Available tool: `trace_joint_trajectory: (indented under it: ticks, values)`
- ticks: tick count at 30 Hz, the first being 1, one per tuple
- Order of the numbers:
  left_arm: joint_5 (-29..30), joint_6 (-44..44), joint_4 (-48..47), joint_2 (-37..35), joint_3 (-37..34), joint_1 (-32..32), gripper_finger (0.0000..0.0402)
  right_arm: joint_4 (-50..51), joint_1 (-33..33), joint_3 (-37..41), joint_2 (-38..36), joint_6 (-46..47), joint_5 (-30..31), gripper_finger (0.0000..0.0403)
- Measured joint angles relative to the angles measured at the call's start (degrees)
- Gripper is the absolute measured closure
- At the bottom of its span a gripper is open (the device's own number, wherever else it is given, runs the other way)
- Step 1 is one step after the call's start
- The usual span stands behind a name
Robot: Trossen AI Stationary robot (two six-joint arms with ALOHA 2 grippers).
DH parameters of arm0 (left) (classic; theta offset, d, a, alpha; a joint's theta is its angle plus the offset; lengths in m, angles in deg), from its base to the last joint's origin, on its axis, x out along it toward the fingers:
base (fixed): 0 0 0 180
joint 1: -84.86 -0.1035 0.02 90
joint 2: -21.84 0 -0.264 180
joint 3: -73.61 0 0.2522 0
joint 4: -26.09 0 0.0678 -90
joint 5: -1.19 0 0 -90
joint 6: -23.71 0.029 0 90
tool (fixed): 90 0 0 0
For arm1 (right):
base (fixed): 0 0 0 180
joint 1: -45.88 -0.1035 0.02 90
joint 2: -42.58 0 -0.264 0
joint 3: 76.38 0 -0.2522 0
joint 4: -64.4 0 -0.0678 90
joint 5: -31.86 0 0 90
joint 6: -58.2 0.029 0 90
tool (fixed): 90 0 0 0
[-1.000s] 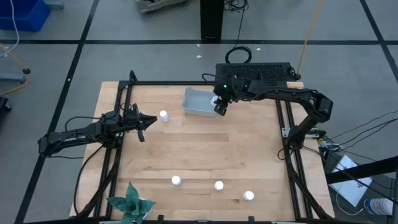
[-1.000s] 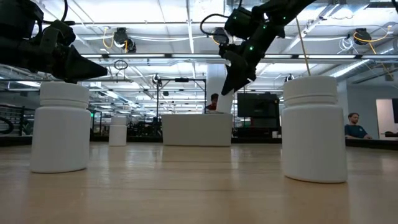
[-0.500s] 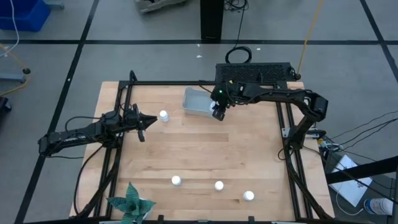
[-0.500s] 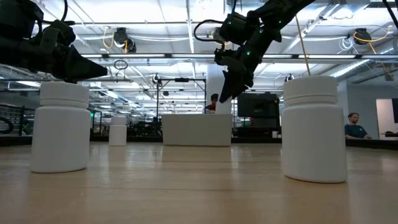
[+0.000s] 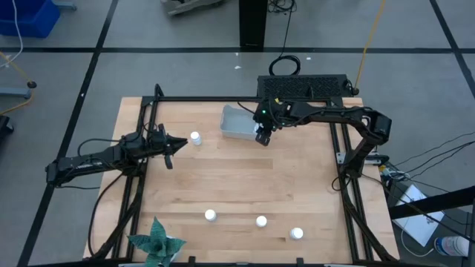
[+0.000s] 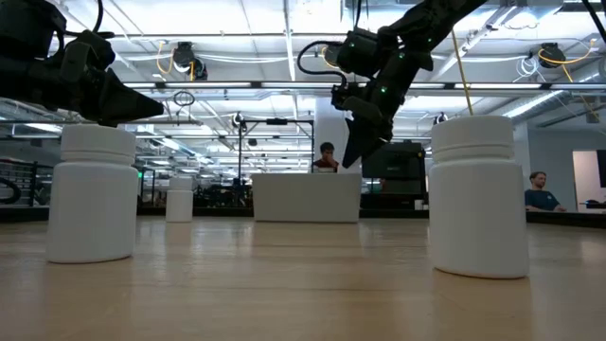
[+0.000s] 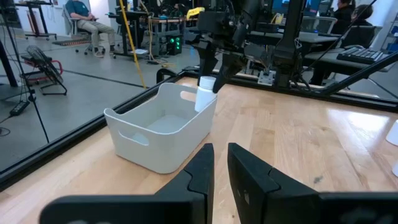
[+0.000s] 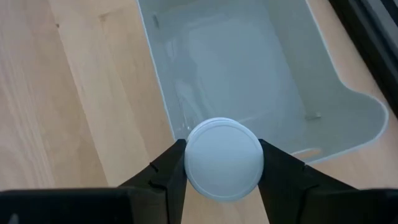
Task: Pick and place pill bottles into a basket
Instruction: Put the white pill bottle into the gray bin
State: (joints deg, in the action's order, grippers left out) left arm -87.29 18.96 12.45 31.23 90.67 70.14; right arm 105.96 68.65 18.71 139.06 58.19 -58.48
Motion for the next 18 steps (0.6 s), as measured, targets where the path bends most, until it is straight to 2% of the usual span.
trace_joint_trajectory:
  ticks: [18]
  values:
    - [0.02,0.23,0.02,0.00,0.01,-0.01,0.0350,-4.33,0.15,4.45,0.00,0.66,0.00,0.0258]
